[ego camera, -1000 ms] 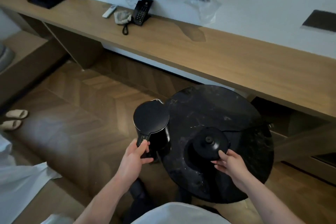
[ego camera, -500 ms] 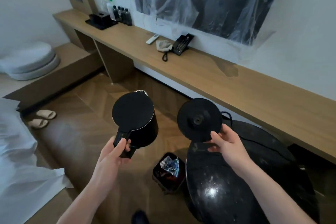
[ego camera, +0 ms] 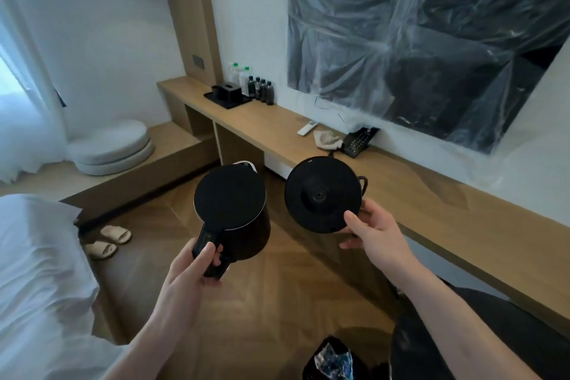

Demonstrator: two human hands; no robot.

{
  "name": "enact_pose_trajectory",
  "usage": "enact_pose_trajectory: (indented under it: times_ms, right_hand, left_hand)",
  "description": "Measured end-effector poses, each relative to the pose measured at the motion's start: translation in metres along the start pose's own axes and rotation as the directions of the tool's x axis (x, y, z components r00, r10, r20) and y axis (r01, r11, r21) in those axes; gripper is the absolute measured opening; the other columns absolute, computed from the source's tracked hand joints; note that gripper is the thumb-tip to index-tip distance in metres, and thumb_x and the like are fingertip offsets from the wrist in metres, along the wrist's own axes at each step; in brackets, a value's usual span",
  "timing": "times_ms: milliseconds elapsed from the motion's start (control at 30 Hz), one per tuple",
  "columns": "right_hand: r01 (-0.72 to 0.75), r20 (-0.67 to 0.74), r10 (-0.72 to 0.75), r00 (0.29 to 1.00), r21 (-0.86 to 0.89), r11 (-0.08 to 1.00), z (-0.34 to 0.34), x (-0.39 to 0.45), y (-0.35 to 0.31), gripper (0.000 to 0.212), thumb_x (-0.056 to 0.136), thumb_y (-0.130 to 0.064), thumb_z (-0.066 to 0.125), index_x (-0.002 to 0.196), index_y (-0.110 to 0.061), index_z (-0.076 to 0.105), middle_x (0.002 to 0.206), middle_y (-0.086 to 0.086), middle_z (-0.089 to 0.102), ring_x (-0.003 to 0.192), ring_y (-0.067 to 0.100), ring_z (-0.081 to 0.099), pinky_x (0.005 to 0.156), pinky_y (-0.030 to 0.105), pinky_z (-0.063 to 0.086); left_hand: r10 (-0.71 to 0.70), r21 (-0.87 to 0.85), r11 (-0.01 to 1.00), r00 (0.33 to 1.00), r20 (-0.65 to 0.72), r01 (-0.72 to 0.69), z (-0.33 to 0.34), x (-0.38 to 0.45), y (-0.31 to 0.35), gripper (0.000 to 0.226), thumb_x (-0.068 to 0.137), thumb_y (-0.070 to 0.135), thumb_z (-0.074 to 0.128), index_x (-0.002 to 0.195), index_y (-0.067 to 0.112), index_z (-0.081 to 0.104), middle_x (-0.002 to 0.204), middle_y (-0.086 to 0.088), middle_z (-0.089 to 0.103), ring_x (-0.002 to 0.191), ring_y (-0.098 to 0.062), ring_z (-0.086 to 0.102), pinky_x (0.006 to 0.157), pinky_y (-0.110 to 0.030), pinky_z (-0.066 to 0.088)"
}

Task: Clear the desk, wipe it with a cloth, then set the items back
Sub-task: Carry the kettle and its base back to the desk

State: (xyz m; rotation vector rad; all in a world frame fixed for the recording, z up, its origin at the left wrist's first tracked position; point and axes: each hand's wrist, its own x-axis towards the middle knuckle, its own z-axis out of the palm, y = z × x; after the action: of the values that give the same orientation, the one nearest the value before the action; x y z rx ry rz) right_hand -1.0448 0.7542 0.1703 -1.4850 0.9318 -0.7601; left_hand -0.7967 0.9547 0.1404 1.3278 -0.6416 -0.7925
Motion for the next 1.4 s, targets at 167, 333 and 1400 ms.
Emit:
enact_pose_trajectory:
  times_ms: [167, 333, 1400]
  right_hand:
    - [-0.041, 0.032, 0.040, 0.999, 0.027, 0.999, 0.044, 0.055, -0.014, 0.025, 0.107, -0.018, 0.055, 0.129, -0.028, 0.060, 0.112, -0.002, 0.076, 0.090, 0.017, 0.076, 0.072, 0.034, 0.063]
    - [-0.115, 0.073, 0.110, 0.991, 0.078, 0.990, 0.091, 0.119, -0.012, 0.025, 0.107, -0.019, 0.055, 0.127, -0.034, 0.056, 0.117, 0.003, 0.074, 0.097, 0.024, 0.075, 0.074, 0.034, 0.061]
    - [0.174, -0.153, -0.203, 0.967, -0.186, 0.967, 0.335, 0.611, -0.138, 0.031, 0.106, -0.017, 0.057, 0.137, -0.021, 0.057, 0.127, -0.003, 0.067, 0.087, 0.011, 0.077, 0.061, 0.027, 0.059]
  left_hand:
    - [0.015, -0.017, 1.000, 0.999, -0.046, -0.016, -0.031, 0.041, 0.023, 0.037, 0.079, 0.048, 0.070, 0.092, 0.013, 0.067, 0.094, -0.014, 0.061, 0.090, -0.035, 0.065, 0.071, -0.040, 0.043]
    - [0.027, -0.024, 0.999, 0.998, -0.056, -0.028, -0.069, 0.101, 0.031, 0.051, 0.075, 0.054, 0.073, 0.097, 0.008, 0.065, 0.098, -0.028, 0.059, 0.092, -0.033, 0.061, 0.079, -0.047, 0.043]
    - [0.048, 0.176, 0.983, 0.996, 0.072, -0.060, -0.282, 0.635, 0.160, 0.032, 0.108, 0.027, 0.048, 0.114, 0.000, 0.064, 0.091, -0.013, 0.063, 0.081, -0.027, 0.060, 0.065, -0.034, 0.046]
